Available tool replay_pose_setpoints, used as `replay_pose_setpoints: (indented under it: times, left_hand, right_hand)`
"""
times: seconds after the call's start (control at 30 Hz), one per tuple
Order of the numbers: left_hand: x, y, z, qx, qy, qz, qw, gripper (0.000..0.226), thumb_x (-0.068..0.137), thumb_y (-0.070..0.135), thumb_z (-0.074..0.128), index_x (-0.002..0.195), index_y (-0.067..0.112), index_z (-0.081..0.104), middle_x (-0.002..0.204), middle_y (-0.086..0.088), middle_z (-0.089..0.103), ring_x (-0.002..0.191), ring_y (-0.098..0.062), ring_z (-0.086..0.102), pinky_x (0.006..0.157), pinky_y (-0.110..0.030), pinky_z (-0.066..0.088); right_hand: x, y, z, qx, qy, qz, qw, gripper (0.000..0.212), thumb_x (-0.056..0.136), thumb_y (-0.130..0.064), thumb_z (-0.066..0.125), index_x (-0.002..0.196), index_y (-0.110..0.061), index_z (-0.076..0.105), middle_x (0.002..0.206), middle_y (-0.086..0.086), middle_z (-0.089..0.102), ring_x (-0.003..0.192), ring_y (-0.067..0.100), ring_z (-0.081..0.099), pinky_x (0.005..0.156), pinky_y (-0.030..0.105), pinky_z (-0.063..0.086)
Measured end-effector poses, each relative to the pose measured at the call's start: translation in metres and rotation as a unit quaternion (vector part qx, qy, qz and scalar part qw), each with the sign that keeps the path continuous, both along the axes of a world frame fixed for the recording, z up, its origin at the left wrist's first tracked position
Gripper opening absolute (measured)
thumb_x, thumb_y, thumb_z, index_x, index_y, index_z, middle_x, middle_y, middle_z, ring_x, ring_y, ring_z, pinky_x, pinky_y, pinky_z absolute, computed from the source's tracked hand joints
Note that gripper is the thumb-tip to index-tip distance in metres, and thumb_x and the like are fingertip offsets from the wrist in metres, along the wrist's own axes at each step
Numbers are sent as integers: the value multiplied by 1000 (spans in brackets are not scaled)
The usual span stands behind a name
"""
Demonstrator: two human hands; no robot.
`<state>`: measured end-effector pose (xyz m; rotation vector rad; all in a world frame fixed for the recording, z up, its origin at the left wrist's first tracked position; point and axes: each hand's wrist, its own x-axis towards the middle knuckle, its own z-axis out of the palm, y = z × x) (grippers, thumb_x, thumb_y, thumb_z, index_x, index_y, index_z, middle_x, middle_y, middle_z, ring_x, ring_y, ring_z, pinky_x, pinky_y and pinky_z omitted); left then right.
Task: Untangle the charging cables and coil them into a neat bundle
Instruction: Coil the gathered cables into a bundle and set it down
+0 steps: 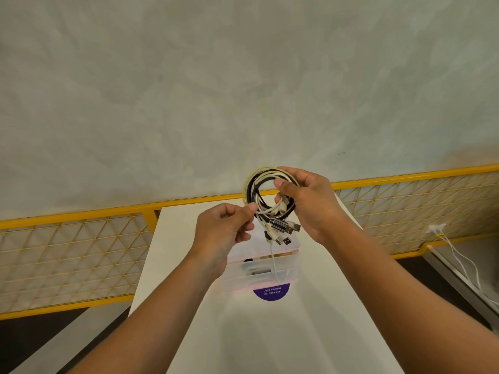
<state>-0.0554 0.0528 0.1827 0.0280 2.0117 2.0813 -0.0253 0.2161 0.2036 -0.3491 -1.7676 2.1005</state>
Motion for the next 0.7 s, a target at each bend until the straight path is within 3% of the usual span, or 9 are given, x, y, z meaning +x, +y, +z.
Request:
replay_pose_setpoints:
  times: [0.13,0.23,0.4,0.7]
  left_hand:
    - [2,2,7,-48,52,62,996,19,80,20,83,85,9,69,81,-9,73,68,-17,69,61,-28,57]
    - [5,2,9,-101,143,91,980,20,79,22,84,85,20,65,78,0,70,70,-15,68,64,-30,59]
    - [10,0,19,-178,260,42,948,15,83,18,80,82,28,68,75,13,69,72,5,64,60,-5,46]
    - [5,4,9,-225,277,49,933,14,81,26,82,77,22,70,71,11,66,63,-2,58,54,-7,39]
  right_hand:
    - [-1,-6,-5,39,-8,-13,999,21,93,-6,68,100,-25,71,76,3,68,62,14,60,68,30,55]
    - [-1,-10,-7,48,-7,-16,999,21,93,-5,68,99,-25,71,76,3,68,60,13,60,67,31,56]
    - [-2,-16,-8,37,-11,-19,999,21,93,-4,68,99,-24,70,73,1,67,57,13,58,65,29,54]
    - [-1,-18,-9,4,-4,9,1000,20,94,-4,65,108,-18,71,79,6,67,60,15,56,66,31,52]
